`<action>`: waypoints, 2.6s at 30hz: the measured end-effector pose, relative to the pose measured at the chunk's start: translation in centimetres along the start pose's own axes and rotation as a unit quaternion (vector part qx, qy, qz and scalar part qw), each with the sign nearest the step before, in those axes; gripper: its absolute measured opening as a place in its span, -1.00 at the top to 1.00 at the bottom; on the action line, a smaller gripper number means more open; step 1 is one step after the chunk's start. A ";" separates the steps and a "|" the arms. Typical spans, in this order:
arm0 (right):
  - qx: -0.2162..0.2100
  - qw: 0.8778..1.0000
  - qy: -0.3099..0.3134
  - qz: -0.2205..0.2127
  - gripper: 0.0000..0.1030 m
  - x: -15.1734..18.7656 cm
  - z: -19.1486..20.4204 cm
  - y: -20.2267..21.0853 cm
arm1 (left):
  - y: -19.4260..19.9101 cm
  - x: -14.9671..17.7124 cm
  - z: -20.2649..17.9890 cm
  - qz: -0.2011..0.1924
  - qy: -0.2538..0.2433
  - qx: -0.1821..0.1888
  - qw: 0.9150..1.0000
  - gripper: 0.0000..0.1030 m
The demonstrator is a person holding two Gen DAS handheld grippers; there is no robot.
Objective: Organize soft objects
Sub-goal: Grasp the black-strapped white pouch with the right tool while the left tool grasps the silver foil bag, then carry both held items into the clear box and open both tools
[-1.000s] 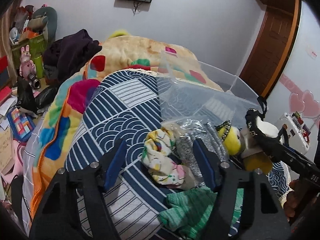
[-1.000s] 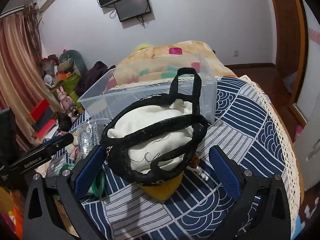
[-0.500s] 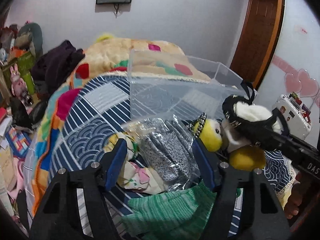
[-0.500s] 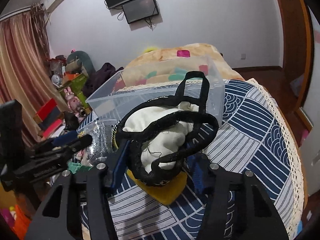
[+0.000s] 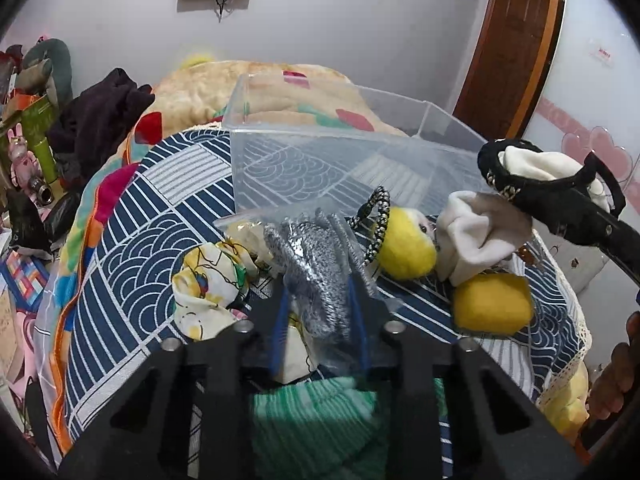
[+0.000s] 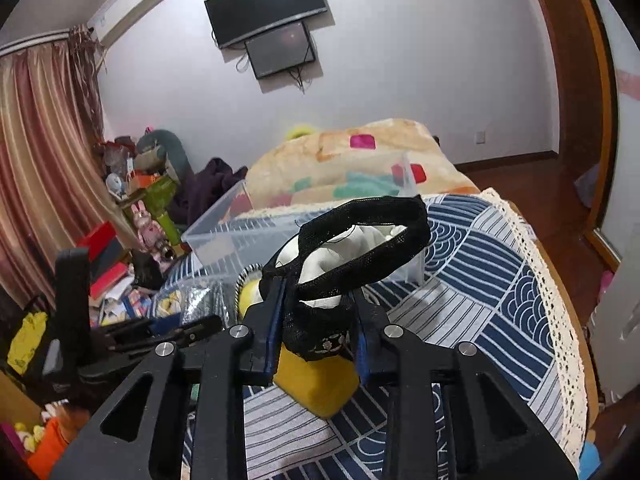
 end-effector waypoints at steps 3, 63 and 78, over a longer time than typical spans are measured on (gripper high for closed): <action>0.003 1.000 0.002 -0.014 0.49 -0.5 0.0 0.7 | 1.0 -0.4 -0.1 -0.010 0.000 0.006 1.000 0.59; 0.037 0.985 0.084 0.149 0.05 -5.7 -0.4 -10.3 | -3.8 -11.8 0.7 0.044 -0.060 0.006 0.997 0.26; 0.046 0.989 0.119 0.078 -0.32 -6.0 1.1 -4.7 | 4.2 -10.1 0.5 -0.043 -0.077 -0.004 0.996 -0.34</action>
Point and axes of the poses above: each gripper's, at about its wrist camera, not at the fingertips, and y roughly against the way its jaws point, z to its left, x to its underside, the point moved 7 cm from there along -y, roughly the way its jaws point, and after that the axes turned 9 degrees about z, right-handed, at the moved point
